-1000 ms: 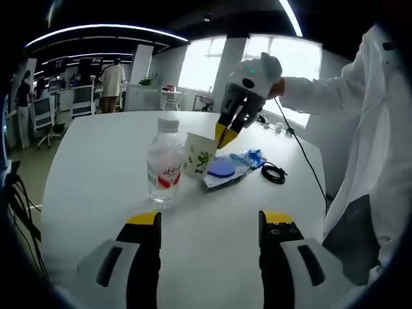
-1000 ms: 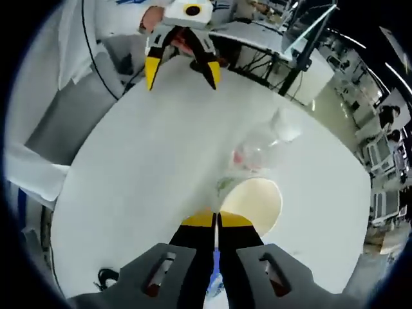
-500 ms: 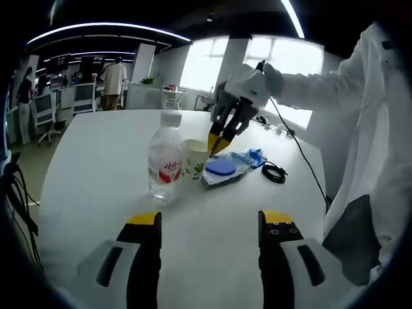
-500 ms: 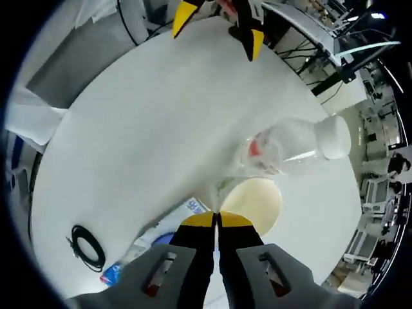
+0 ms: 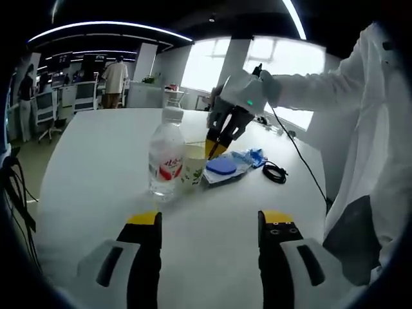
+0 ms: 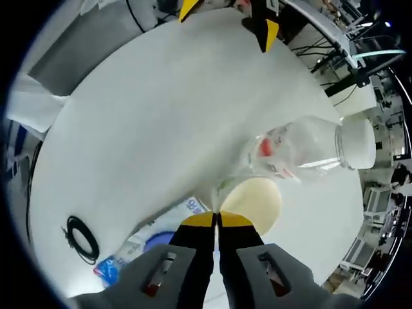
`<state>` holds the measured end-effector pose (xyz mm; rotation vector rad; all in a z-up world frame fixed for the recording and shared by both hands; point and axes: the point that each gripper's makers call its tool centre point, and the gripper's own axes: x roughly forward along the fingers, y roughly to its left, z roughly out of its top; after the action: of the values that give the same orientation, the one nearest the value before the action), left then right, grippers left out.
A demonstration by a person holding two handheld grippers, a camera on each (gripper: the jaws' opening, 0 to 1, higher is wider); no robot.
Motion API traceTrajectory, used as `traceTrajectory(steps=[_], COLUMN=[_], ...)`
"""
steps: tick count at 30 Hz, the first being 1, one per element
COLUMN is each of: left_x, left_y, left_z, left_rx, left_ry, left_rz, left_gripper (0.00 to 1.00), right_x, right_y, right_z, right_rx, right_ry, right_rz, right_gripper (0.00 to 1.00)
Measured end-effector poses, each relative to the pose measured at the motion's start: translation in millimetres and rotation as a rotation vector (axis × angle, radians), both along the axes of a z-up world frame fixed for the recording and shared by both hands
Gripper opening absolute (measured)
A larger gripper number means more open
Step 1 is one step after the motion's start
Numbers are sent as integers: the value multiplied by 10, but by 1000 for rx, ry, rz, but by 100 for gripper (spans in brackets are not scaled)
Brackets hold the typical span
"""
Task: Arrange the tabletop items into an orderly group along one side of the table until the central work area is clear of visible clutter.
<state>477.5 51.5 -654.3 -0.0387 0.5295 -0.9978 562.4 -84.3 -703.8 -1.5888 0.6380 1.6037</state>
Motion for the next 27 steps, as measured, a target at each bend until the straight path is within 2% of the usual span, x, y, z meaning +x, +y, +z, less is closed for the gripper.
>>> traceTrajectory(steps=[16, 19, 24, 27], left_x=[-24, -23, -31, -30], left_y=[-35, -33, -34, -45], left_z=[-11, -14, -25, -18], left_rx=[-4, -4, -2, -3], left_ry=[3, 4, 7, 5], left_rz=[-2, -2, -2, -4], left_gripper=[61, 60, 60, 60], right_x=[14, -18, -31, -24], right_y=[1, 1, 12, 24], right_z=[-39, -49, -45, -29], right_rx=[9, 15, 28, 50], right_ry=[3, 28, 35, 35], right_rz=[-24, -46, -63, -85], right_gripper=[0, 0, 9, 19])
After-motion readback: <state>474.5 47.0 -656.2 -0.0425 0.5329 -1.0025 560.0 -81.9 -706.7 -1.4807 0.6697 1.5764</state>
